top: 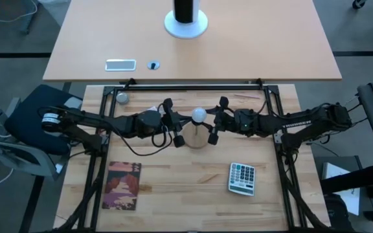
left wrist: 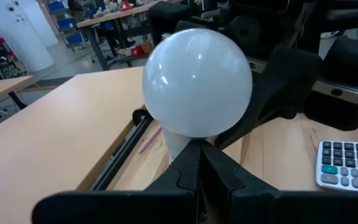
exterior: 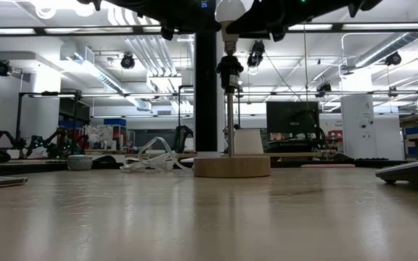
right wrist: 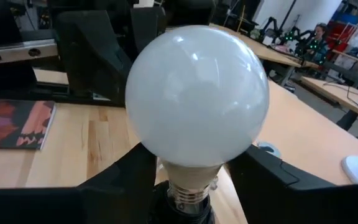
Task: Screw lightbulb
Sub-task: Remove the lightbulb from the lamp, then return to Home Position
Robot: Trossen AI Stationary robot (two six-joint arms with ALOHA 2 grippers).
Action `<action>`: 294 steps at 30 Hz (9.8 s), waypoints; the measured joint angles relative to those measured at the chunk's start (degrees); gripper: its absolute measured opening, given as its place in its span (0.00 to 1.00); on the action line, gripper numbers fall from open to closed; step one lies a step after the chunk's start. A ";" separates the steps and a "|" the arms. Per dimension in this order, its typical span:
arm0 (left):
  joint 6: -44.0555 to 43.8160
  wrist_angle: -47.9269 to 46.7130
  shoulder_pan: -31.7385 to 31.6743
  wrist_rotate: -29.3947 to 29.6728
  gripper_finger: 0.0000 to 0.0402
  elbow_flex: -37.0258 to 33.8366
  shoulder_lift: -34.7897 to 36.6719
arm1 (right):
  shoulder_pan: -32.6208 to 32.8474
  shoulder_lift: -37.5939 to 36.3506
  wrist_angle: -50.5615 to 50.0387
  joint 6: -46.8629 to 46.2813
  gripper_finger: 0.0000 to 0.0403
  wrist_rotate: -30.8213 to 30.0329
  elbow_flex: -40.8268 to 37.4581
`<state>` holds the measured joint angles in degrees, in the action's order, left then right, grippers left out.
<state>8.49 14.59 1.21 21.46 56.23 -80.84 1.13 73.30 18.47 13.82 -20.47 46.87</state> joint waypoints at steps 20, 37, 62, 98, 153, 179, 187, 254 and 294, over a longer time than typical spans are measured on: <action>1.55 1.93 0.09 -5.44 0.00 -0.02 0.00 | 0.09 -0.05 0.09 1.77 0.47 5.91 0.44; 1.55 1.92 0.07 -5.75 0.00 -0.02 0.00 | 0.31 -0.07 0.16 1.35 0.32 5.47 0.44; 3.46 -1.76 0.07 2.21 0.00 0.00 0.33 | -1.30 -8.11 -42.75 -24.72 0.31 -14.03 -0.60; -13.16 -34.49 0.09 15.67 0.00 -2.47 0.33 | -1.36 9.33 -45.13 -36.47 0.43 -1.40 -8.11; -4.70 -6.30 -15.71 -19.07 0.00 -40.11 55.97 | 4.22 -60.64 -27.21 -6.40 0.30 2.04 -25.01; 0.01 -16.15 0.74 -5.51 0.00 -52.36 80.49 | 4.22 -73.20 -28.13 -6.43 0.17 4.50 -35.15; 7.14 -11.65 0.72 -12.93 0.00 -55.62 78.72 | 4.22 -73.22 -25.10 -8.27 0.13 8.79 -39.90; -1.09 -7.93 0.66 -11.52 0.00 -55.19 54.38 | 4.09 -72.74 -13.91 -23.72 0.12 10.02 -46.31; -1.08 -7.72 0.66 -11.52 0.00 -55.19 50.01 | 4.10 -72.74 -13.90 -23.71 0.12 10.01 -46.29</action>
<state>7.42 6.87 1.87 9.93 1.04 -30.83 5.22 0.56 4.57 -9.89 -10.47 0.58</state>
